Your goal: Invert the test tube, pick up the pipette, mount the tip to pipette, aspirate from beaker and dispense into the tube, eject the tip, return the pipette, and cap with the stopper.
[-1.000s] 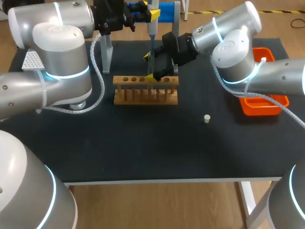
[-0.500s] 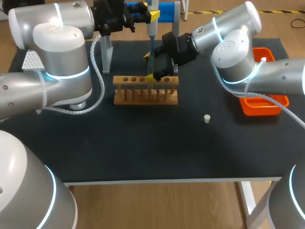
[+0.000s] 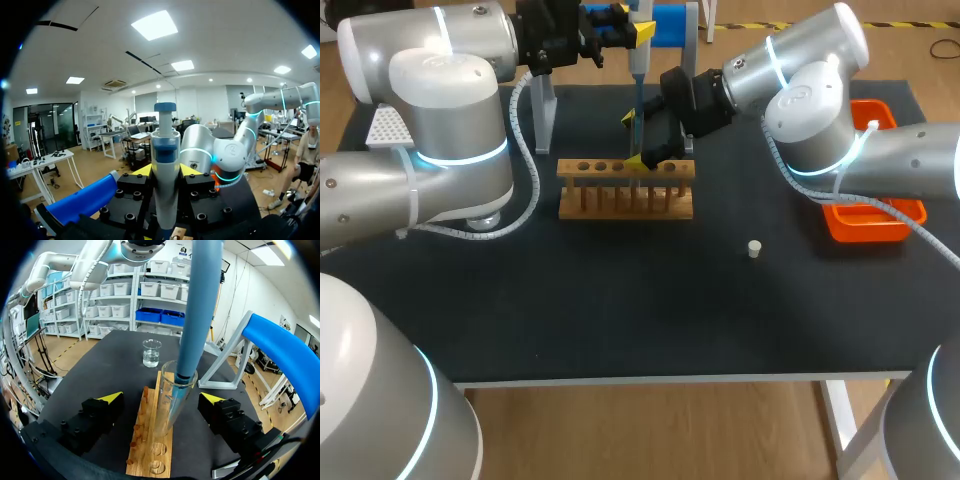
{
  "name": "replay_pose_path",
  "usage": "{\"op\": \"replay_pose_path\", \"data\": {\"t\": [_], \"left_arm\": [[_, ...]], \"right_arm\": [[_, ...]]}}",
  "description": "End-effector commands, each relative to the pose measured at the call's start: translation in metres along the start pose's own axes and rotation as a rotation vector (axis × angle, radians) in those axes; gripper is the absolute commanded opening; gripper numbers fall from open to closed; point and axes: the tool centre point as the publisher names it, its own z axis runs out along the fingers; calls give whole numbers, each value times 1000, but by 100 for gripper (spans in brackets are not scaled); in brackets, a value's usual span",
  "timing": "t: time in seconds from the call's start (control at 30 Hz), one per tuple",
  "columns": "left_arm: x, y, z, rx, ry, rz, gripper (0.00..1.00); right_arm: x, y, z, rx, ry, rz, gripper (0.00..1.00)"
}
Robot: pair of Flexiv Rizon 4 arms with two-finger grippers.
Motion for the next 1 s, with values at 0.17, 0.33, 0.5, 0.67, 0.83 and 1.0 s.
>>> {"op": "replay_pose_path", "data": {"t": [0.17,0.33,0.5,0.67,0.83,1.0], "left_arm": [[1,1,1,6,-6,1,0],[1,1,1,6,-6,1,0],[1,1,1,6,-6,1,0],[1,1,1,6,-6,1,0],[1,1,1,6,-6,1,0],[1,1,1,6,-6,1,0]], "right_arm": [[1,0,-4,-5,0,0,100],[2,-5,-12,-12,-10,5,100],[4,-13,-26,-36,-33,24,100],[5,-23,-45,-96,-63,57,100],[9,-33,-62,-162,-90,77,100],[14,-38,-75,-217,-109,82,100]]}}
